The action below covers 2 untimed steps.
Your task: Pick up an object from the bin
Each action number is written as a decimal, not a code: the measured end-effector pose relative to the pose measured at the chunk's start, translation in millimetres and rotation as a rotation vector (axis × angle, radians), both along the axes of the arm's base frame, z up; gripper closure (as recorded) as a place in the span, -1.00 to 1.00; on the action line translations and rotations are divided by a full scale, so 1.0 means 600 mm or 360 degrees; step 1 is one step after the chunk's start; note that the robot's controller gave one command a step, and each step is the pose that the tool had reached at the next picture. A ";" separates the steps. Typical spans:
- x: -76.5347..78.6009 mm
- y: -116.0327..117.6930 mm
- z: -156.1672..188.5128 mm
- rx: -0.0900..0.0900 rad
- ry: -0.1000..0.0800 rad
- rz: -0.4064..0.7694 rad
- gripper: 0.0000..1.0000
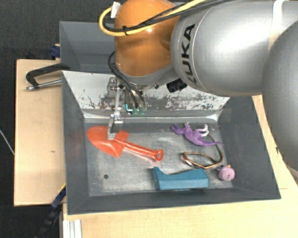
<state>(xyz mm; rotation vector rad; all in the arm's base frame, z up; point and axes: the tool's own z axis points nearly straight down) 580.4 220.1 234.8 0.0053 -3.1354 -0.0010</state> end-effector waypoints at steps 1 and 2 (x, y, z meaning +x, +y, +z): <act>0.001 -0.001 0.004 0.0001 -0.0006 -0.0002 -1.00; 0.002 -0.001 0.006 0.0002 -0.0010 -0.0001 -1.00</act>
Offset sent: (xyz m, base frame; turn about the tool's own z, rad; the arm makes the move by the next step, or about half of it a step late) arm 0.0176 0.0038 -0.0832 -0.3133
